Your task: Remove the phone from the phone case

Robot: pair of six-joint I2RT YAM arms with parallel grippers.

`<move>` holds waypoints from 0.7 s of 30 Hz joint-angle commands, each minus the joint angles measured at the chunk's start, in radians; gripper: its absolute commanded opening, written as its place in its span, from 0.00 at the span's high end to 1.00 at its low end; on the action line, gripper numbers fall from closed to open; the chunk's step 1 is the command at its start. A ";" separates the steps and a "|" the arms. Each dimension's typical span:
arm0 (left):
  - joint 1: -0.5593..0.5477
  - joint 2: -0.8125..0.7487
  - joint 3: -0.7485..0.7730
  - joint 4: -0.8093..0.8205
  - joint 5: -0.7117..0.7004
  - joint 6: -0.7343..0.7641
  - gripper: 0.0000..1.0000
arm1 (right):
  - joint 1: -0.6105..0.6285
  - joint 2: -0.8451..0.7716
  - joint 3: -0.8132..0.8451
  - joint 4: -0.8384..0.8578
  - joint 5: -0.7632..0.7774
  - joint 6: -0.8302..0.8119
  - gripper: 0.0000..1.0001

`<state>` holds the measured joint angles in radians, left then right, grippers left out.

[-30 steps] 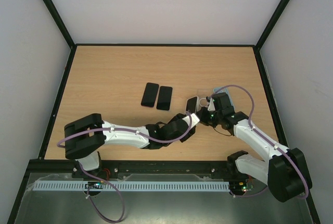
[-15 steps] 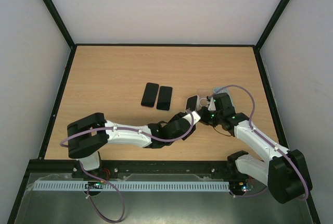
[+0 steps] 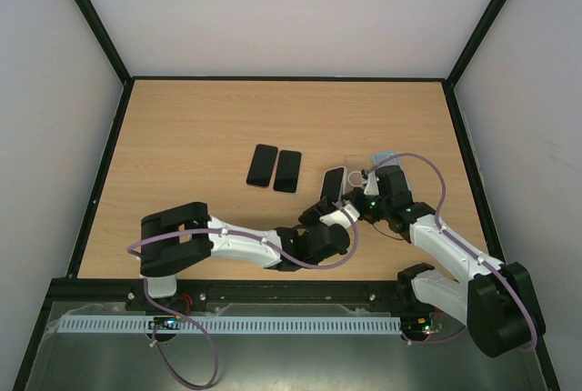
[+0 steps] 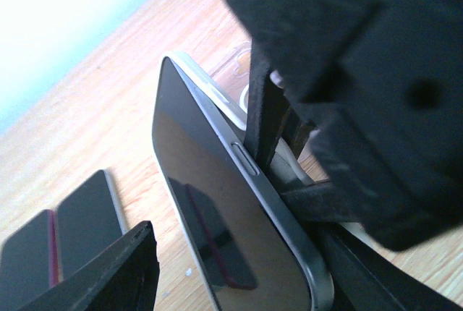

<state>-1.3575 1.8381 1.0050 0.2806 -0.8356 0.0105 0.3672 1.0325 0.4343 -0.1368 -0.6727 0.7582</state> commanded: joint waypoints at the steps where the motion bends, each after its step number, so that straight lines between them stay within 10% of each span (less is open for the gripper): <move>1: 0.031 0.002 -0.027 -0.016 -0.252 0.046 0.52 | 0.018 -0.046 0.017 0.045 -0.159 0.013 0.98; 9: 0.033 -0.107 -0.081 -0.052 -0.324 -0.071 0.94 | 0.018 -0.054 0.019 0.025 -0.090 -0.027 0.98; 21: 0.046 -0.325 -0.141 -0.094 -0.266 -0.241 0.98 | 0.018 -0.039 0.072 -0.125 0.308 -0.168 0.98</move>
<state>-1.3548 1.6508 0.9051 0.2695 -0.9062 -0.1398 0.4335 1.0145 0.5262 -0.1299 -0.6613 0.6769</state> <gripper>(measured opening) 0.058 0.031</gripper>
